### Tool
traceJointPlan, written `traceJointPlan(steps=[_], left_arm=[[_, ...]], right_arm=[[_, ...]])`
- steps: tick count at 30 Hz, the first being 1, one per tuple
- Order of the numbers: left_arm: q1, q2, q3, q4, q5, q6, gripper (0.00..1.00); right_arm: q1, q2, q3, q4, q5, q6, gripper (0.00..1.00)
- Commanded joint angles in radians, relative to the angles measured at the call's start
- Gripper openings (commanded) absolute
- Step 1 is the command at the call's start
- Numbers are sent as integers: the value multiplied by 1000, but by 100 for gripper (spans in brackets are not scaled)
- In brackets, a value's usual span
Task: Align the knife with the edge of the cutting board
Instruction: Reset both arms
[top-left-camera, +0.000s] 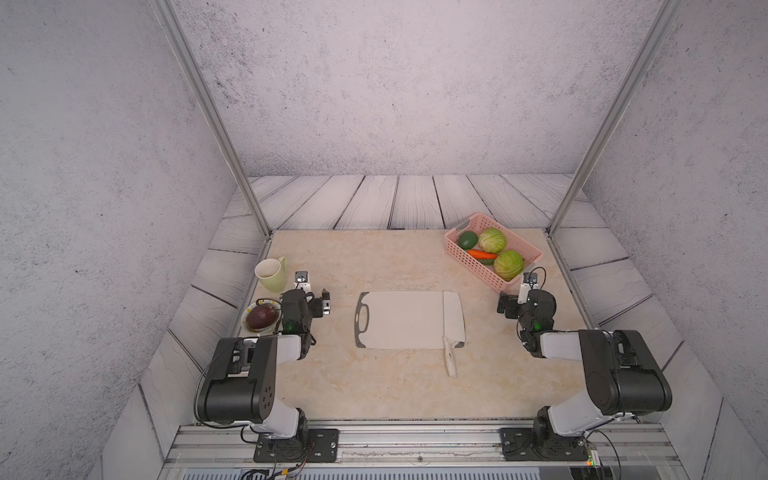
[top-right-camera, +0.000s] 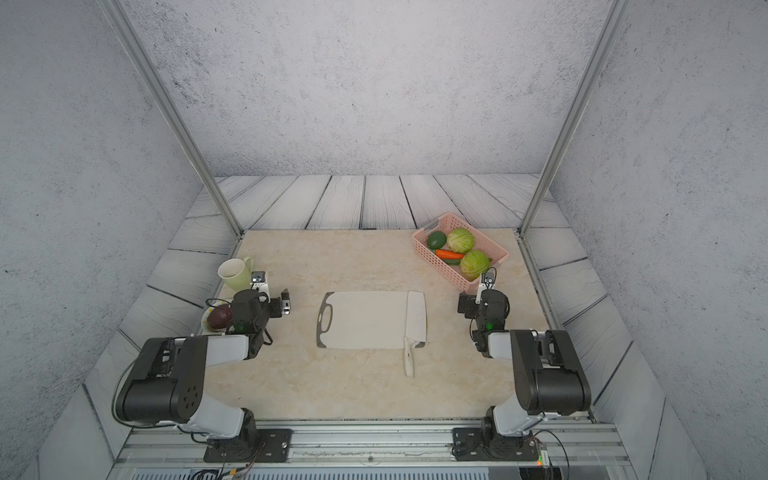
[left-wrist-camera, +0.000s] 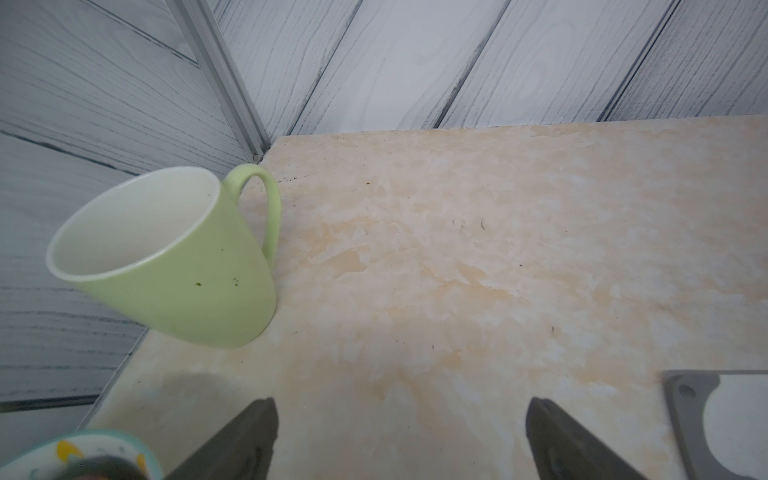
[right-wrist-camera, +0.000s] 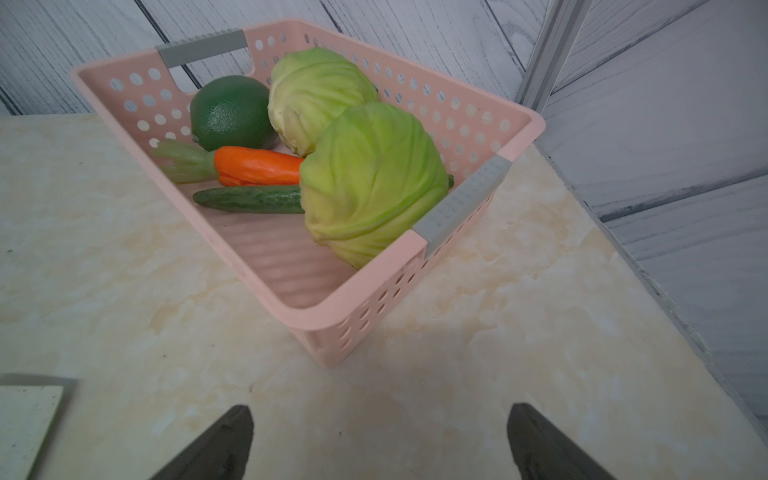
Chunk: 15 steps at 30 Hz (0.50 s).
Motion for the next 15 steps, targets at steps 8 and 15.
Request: traceJointPlan(steps=[8, 15], left_arm=[[-6, 14, 15, 2, -7, 8, 98], [-15, 6, -2, 24, -35, 12, 98]], right_arm=[[1, -21, 12, -12, -2, -7, 99], [0, -21, 12, -11, -2, -7, 99]])
